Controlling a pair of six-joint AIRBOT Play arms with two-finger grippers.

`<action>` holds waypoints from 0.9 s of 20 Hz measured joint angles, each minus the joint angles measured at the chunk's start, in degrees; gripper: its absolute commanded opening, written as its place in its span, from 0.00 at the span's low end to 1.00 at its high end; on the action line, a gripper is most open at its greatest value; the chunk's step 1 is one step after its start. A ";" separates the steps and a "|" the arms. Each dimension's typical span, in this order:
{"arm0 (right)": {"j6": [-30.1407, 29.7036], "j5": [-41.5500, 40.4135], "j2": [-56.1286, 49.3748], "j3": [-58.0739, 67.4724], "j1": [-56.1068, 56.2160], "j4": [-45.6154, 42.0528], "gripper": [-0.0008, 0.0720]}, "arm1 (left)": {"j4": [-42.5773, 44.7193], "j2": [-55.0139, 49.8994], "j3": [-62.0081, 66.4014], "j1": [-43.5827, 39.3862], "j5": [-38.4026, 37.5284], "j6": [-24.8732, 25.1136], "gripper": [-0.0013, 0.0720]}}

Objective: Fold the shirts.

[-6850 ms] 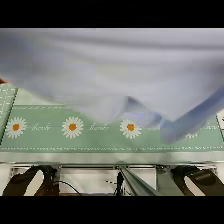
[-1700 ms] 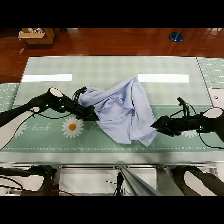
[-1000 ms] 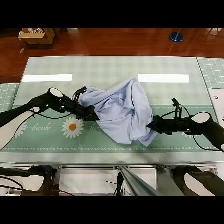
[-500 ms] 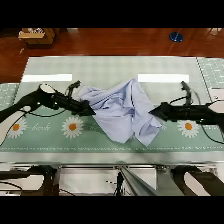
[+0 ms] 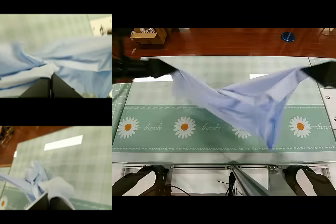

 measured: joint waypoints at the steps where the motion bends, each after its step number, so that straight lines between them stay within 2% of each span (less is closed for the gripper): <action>1: 0.39 -0.79 0.22 3.41 -0.35 0.04 0.05 | -0.52 1.99 3.74 1.14 -0.02 -0.11 0.04; 7: 3.41 -10.78 0.66 20.92 -1.16 -0.90 0.05 | 0.92 9.81 24.20 6.38 -0.46 -3.56 0.04; 10: 6.12 -12.11 0.66 27.21 -1.27 -7.13 0.05 | 6.80 13.00 28.52 7.23 -3.02 -6.84 0.04; 13: 8.57 -6.23 0.72 31.69 -1.27 -16.96 0.05 | 13.64 15.91 30.25 7.58 -8.00 -10.14 0.04; 18: 9.99 13.60 -0.26 34.14 -1.27 -26.43 0.05 | 21.03 18.23 30.77 7.72 -16.83 -13.90 0.04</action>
